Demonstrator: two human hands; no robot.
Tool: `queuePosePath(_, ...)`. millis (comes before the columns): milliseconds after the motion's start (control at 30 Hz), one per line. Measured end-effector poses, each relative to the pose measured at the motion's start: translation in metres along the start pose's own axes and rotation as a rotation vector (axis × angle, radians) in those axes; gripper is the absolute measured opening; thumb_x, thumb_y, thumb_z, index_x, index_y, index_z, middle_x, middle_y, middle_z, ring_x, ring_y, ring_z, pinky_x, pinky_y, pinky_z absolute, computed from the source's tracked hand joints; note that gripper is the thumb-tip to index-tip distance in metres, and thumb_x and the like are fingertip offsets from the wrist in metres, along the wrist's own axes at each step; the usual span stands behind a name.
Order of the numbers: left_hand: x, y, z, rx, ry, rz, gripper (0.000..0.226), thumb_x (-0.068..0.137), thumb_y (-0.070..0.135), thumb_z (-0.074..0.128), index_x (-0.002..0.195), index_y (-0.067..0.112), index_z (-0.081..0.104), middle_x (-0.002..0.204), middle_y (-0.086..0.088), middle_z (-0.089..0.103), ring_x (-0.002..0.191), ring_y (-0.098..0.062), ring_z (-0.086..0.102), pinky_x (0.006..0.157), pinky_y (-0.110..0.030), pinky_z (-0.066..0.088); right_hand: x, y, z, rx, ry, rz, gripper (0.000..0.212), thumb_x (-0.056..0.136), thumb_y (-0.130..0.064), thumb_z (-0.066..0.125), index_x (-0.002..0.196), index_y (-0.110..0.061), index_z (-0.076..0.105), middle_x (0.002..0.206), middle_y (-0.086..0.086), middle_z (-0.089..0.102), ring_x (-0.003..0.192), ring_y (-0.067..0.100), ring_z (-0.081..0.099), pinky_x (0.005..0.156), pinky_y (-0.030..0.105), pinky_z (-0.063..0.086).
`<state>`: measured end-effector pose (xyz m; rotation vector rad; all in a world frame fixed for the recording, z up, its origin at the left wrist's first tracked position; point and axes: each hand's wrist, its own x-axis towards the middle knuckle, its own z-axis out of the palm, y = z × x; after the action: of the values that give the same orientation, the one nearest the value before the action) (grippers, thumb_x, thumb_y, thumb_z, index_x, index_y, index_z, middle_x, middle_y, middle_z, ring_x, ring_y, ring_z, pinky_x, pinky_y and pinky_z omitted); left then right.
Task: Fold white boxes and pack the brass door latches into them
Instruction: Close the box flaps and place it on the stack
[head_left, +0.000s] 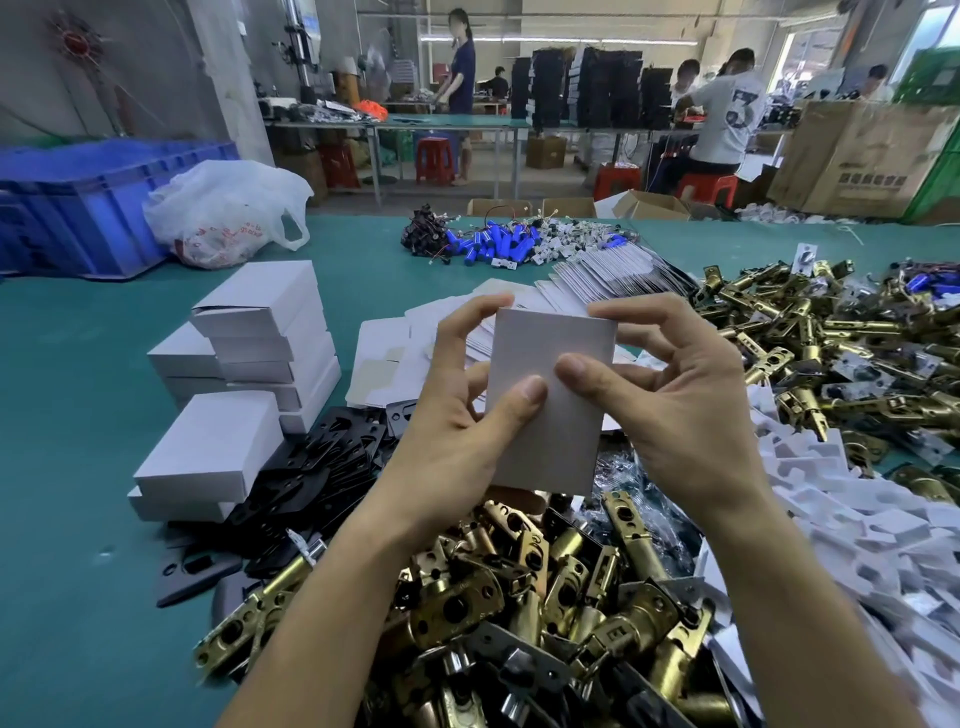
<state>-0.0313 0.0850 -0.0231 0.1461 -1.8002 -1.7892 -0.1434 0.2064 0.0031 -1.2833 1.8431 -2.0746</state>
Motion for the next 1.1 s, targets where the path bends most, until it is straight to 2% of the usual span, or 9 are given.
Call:
queuePosePath(133,0.0,0.003,0.001,0.066,0.017,0.017,0.047,0.091,0.03,0.063,0.119,0.063,0.047,0.104,0.001,0.073,0.082,-0.019,0.075,0.052,-0.032,0.059,0.001,0.002,-0.002,0.011,-0.003,0.0,0.034,0.068,-0.028,0.078,0.098,-0.018,0.065,0.096,-0.003,0.071,0.07,0.024,0.075,0.057,0.054,0.059)
queuePosePath(267,0.002,0.003,0.001,0.236,0.064,0.054,0.058,0.099,0.026,0.063,0.131,0.066,0.038,0.121,0.0,0.064,0.091,-0.015,0.073,0.064,-0.026,0.059,-0.001,0.004,0.001,0.006,0.041,0.009,0.035,0.07,-0.029,0.078,0.101,-0.023,0.064,0.098,0.0,0.072,0.068,0.022,0.074,0.058,0.052,0.06)
queuePosePath(367,-0.001,0.001,0.002,0.571,0.097,0.105,0.087,0.09,0.035,0.074,0.143,0.068,0.015,0.136,0.015,0.041,0.113,0.014,0.05,0.078,-0.007,0.048,-0.001,0.008,0.006,0.0,0.111,0.055,0.036,0.071,-0.031,0.084,0.1,-0.032,0.063,0.096,0.005,0.07,0.07,0.025,0.074,0.056,0.054,0.059)
queuePosePath(433,-0.006,0.003,0.007,0.721,0.091,0.119,0.1,0.081,0.043,0.079,0.146,0.066,0.006,0.137,0.021,0.028,0.109,0.025,0.039,0.075,-0.001,0.042,-0.001,0.01,0.008,-0.007,0.162,0.093,0.035,0.072,-0.032,0.087,0.098,-0.034,0.063,0.096,0.006,0.069,0.072,0.03,0.074,0.058,0.056,0.059)
queuePosePath(567,-0.011,0.007,0.009,0.966,0.15,0.164,0.096,0.072,0.054,0.071,0.147,0.058,0.01,0.134,0.018,0.033,0.106,-0.005,0.051,0.078,-0.025,0.045,-0.002,0.013,0.015,0.071,0.144,0.174,0.029,0.071,-0.032,0.082,0.093,-0.033,0.064,0.094,0.006,0.068,0.075,0.03,0.073,0.063,0.058,0.059)
queuePosePath(700,-0.011,0.017,-0.001,1.095,0.249,0.091,0.089,0.062,0.067,0.055,0.145,0.05,0.027,0.129,0.011,0.046,0.098,-0.015,0.054,0.076,-0.028,0.042,-0.004,0.018,0.028,0.172,0.032,0.254,0.028,0.084,-0.024,0.077,0.105,-0.036,0.062,0.106,0.011,0.067,0.087,0.024,0.074,0.076,0.05,0.061)
queuePosePath(800,-0.007,0.022,-0.021,1.171,0.389,-0.07,0.09,0.061,0.066,0.059,0.145,0.042,0.039,0.13,0.003,0.054,0.11,-0.023,0.056,0.083,-0.034,0.042,-0.005,0.018,0.03,0.258,-0.039,0.311,0.032,0.09,-0.026,0.068,0.112,-0.044,0.054,0.113,0.006,0.066,0.094,0.018,0.073,0.079,0.03,0.061)
queuePosePath(933,-0.007,0.03,-0.061,1.385,0.603,-0.39,0.076,0.075,0.063,0.065,0.141,0.032,0.044,0.127,-0.011,0.051,0.112,-0.042,0.055,0.081,-0.044,0.042,-0.002,0.021,0.022,0.208,-0.029,0.365,0.026,0.091,-0.022,0.068,0.111,-0.036,0.06,0.112,0.004,0.065,0.092,0.017,0.073,0.082,0.033,0.061)
queuePosePath(1100,-0.014,0.028,-0.106,1.412,0.697,-0.709,0.059,0.085,0.055,0.065,0.127,0.016,0.052,0.106,-0.013,0.038,0.105,-0.048,0.054,0.077,-0.046,0.04,0.001,0.027,0.014,0.211,-0.02,0.454,0.017,0.091,-0.015,0.068,0.107,-0.021,0.065,0.106,0.012,0.068,0.085,0.022,0.072,0.078,0.033,0.061)
